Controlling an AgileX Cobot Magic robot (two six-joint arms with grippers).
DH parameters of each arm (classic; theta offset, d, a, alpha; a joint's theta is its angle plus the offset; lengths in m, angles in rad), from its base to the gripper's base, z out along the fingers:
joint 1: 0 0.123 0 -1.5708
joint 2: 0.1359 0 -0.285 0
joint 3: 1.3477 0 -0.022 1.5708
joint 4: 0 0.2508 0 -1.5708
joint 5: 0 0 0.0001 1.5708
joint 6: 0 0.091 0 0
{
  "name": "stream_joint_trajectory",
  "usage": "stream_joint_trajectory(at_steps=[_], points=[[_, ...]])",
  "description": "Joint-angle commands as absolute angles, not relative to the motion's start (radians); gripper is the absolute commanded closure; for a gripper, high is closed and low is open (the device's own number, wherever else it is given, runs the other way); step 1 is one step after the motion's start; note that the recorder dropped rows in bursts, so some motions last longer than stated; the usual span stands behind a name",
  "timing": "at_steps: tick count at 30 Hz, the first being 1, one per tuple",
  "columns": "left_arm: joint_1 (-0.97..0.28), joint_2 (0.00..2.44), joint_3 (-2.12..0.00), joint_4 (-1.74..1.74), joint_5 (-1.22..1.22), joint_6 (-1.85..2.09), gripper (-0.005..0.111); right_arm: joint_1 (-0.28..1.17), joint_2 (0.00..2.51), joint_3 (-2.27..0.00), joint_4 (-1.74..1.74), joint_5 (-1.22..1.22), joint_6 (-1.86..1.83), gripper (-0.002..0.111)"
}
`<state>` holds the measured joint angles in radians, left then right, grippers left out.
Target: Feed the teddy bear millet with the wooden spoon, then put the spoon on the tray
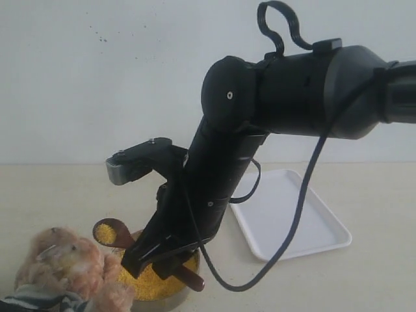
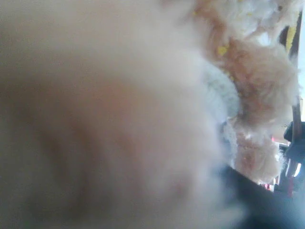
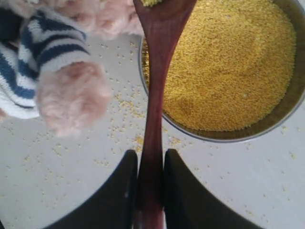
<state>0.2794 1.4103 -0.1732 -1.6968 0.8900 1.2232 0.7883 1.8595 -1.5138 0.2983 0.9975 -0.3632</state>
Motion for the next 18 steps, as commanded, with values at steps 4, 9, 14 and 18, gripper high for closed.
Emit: stream_joint_trajectory(at_steps=[4, 9, 14, 18], points=[[0.281, 1.522, -0.199, -1.694, 0.978, 1.232, 0.103, 0.836, 1.847, -1.511, 0.305, 0.931, -0.378, 0.109], [0.281, 1.564, -0.199, -1.701, 1.017, 1.232, 0.103, 0.870, 1.847, -1.511, 0.296, 0.864, -0.412, 0.109], [0.281, 1.566, -0.199, -1.713, 1.027, 1.253, 0.103, 0.906, 1.847, -1.511, 0.230, 0.866, -0.430, 0.109], [0.281, 1.566, -0.199, -1.713, 1.037, 1.253, 0.103, 0.928, 1.847, -1.511, 0.122, 0.868, -0.401, 0.109]])
